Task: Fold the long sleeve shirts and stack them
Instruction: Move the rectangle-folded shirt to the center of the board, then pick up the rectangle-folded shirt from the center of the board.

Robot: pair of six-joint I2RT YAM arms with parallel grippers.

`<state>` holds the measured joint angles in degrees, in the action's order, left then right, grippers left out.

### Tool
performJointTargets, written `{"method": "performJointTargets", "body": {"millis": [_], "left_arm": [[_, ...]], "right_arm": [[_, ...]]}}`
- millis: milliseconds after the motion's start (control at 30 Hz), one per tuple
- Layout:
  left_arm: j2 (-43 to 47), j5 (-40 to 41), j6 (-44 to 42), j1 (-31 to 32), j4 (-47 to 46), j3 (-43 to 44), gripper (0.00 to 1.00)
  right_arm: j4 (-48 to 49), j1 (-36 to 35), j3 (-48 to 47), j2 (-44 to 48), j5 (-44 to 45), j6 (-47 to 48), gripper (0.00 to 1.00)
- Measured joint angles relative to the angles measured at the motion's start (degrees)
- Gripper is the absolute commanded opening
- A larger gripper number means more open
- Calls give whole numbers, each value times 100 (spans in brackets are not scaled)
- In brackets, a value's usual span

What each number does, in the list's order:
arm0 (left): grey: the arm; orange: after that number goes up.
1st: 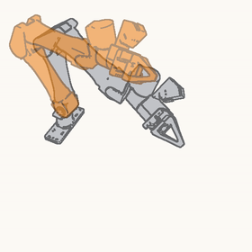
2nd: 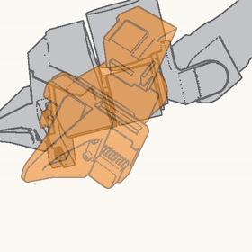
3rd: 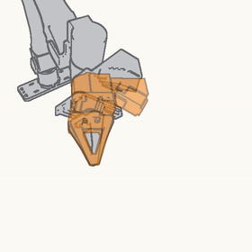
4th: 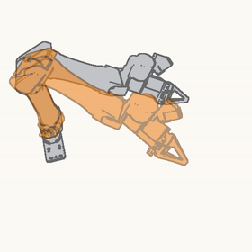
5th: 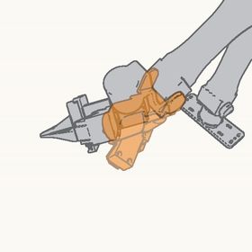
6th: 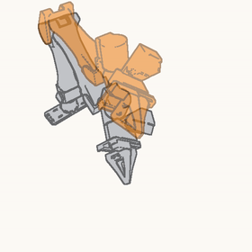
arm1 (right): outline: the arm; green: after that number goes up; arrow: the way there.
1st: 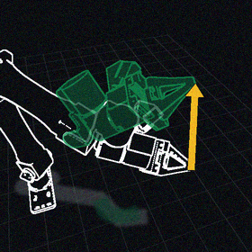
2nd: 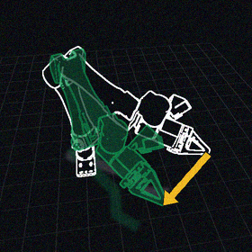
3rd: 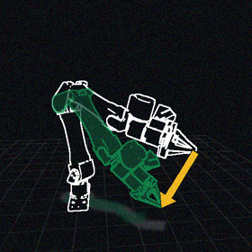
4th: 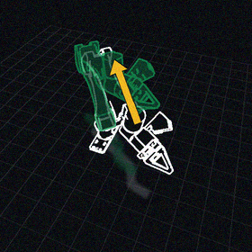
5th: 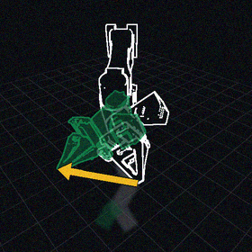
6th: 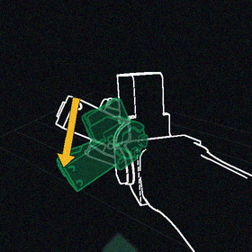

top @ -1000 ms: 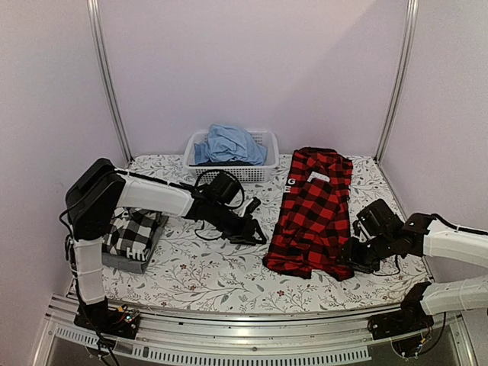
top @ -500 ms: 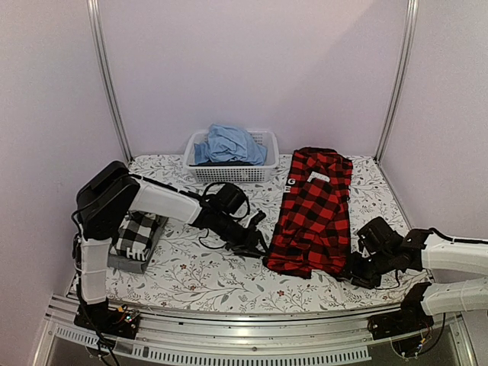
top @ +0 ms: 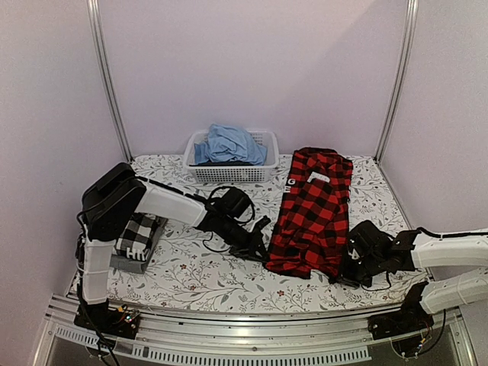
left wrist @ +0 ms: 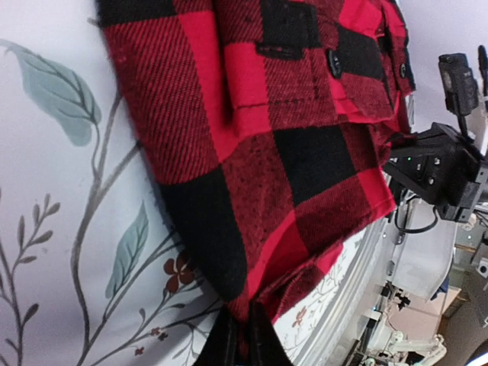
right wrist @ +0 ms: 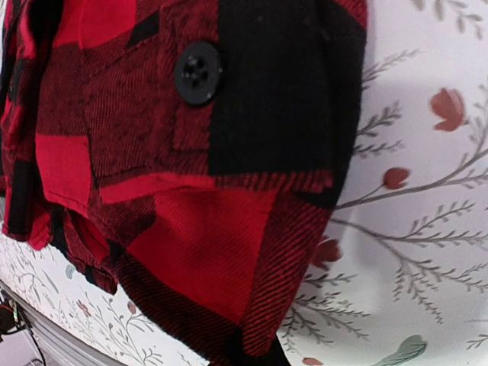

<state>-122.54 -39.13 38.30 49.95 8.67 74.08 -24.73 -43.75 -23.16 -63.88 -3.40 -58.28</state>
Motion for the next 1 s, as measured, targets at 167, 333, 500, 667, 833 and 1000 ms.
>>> {"method": "performJointTargets", "body": {"millis": [167, 333, 500, 667, 833, 1000], "left_arm": [[122, 81, -83, 2, 131, -240, 2], [619, 208, -208, 2, 422, -693, 1], [866, 308, -317, 2, 553, -785, 0], [874, 363, -422, 2, 619, -782, 0], [872, 365, -485, 2, 673, -774, 0], [872, 352, -586, 2, 715, -739, 0]], "right_arm": [[76, -811, -173, -278, -4, -284, 0], [20, -1537, -334, -407, -17, -713, 37], [-245, -1661, -483, -289, -11, -927, 61], [-553, -1663, -498, 492, -7, -1119, 70], [-616, -1532, -326, 1263, 22, -1410, 64], [-514, -1130, 131, 1613, 13, -1655, 57]]}}
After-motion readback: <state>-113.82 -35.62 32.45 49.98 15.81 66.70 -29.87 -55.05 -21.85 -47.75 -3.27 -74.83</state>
